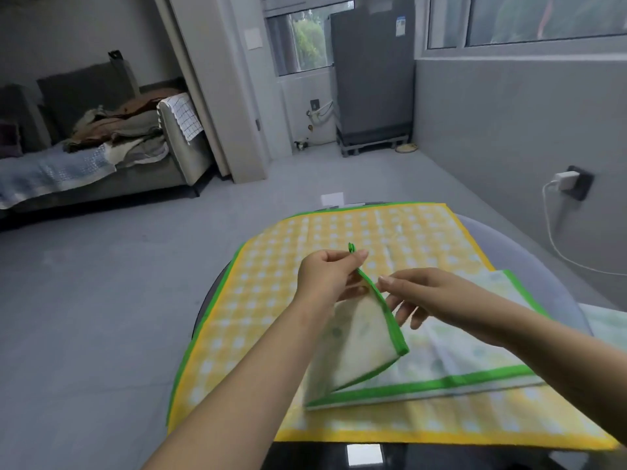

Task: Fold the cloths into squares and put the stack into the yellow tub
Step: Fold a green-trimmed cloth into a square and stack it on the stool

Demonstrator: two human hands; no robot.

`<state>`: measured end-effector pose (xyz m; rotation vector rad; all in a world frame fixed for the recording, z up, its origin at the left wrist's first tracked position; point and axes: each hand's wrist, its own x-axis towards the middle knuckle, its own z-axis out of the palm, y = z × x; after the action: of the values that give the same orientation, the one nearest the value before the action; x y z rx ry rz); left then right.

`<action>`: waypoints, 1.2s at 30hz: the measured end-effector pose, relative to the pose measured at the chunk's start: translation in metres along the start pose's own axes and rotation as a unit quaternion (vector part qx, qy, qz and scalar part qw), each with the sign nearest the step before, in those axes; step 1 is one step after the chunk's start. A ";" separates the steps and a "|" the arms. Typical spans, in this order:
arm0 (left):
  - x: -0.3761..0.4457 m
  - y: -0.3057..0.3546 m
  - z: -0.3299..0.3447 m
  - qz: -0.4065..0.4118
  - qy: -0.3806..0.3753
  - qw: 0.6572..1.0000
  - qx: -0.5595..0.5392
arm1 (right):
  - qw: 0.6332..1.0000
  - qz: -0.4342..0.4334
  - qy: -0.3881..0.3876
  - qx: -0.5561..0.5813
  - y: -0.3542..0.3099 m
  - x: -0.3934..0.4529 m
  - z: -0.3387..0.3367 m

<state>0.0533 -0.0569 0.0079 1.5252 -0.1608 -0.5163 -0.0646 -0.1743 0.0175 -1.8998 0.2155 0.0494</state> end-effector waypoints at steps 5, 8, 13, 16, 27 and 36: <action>0.005 -0.025 0.021 -0.006 0.011 0.998 0.065 | 0.989 0.048 0.020 -0.137 0.022 -0.003 0.003; 0.008 -0.040 0.027 0.015 0.022 0.991 0.129 | 0.974 0.066 0.041 -0.212 0.038 -0.001 0.010; 0.016 -0.058 0.029 0.087 0.015 0.953 0.291 | 0.960 0.080 0.078 -0.256 0.053 -0.002 0.018; 0.022 -0.063 0.026 0.164 0.028 0.888 0.429 | 0.960 0.072 0.092 -0.255 0.056 -0.005 0.022; 0.020 -0.057 0.007 0.158 -0.009 0.870 0.467 | 0.916 0.058 0.114 -0.381 0.062 -0.005 0.009; -0.008 -0.066 0.002 0.121 -0.046 0.899 0.419 | 0.900 0.028 0.190 -0.392 0.082 0.009 -0.034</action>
<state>0.0312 -0.0531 -0.0542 2.2780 -0.7110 -0.3237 -0.0726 -0.2340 -0.0491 -2.7027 0.5839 -0.2334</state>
